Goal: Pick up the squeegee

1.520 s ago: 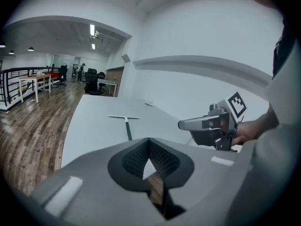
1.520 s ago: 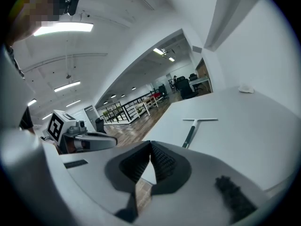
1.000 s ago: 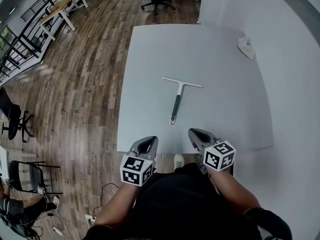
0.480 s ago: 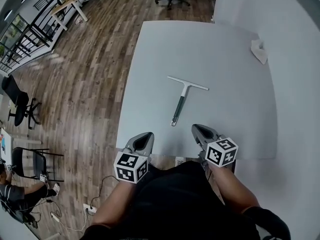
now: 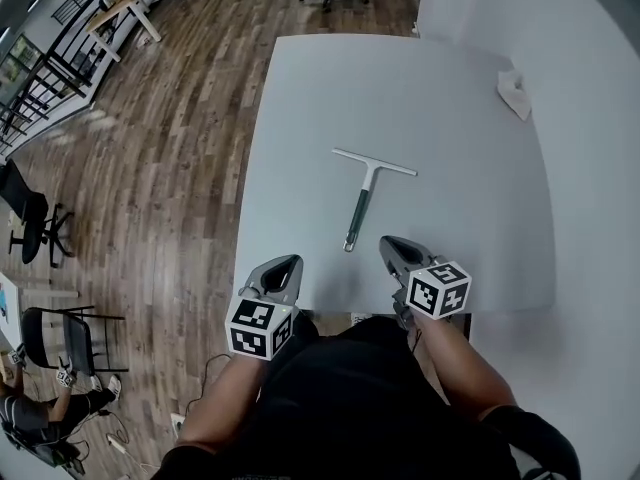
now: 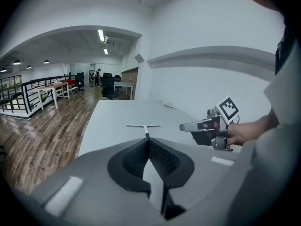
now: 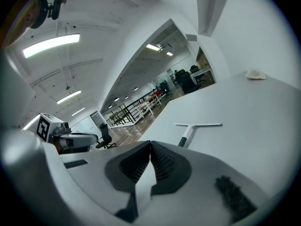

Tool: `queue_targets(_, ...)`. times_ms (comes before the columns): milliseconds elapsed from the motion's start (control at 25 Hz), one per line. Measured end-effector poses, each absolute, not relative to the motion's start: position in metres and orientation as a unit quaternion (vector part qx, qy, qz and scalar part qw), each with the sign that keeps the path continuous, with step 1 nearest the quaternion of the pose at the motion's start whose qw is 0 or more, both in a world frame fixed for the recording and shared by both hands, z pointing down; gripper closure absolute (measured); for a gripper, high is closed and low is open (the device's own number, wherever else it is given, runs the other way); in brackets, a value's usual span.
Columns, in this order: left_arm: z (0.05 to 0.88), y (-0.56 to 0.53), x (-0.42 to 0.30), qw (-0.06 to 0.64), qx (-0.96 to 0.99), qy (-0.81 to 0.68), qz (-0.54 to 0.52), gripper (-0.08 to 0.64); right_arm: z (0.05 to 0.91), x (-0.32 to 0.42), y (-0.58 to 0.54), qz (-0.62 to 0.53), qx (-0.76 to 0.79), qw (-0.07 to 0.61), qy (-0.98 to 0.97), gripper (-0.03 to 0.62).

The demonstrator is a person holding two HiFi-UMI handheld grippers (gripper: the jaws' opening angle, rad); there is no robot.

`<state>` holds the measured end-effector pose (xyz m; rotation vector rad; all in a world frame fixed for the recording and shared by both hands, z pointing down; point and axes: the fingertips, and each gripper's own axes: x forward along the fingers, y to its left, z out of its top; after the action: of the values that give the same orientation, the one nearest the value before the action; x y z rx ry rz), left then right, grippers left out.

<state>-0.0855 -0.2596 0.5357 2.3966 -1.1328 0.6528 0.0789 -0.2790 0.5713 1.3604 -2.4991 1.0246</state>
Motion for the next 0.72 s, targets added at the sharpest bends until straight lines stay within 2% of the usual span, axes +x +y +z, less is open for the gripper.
queue_targets(280, 0.558, -0.291, -0.102, 0.192, 0.869, -0.382, 0.249, 0.553, 0.616, 0.063, -0.295, 0.351, 0.483, 0.124, -0.793, 0.586)
queue_targets(560, 0.594, -0.307, -0.122, 0.213, 0.871, -0.351, 0.27, 0.553, 0.643, 0.059, -0.327, 0.358, 0.521, 0.146, -0.761, 0.584)
queue_targets(720, 0.607, -0.317, -0.129, 0.224, 0.871, -0.341, 0.274, 0.553, 0.652, 0.062, -0.352, 0.355, 0.535, 0.164, -0.749, 0.541)
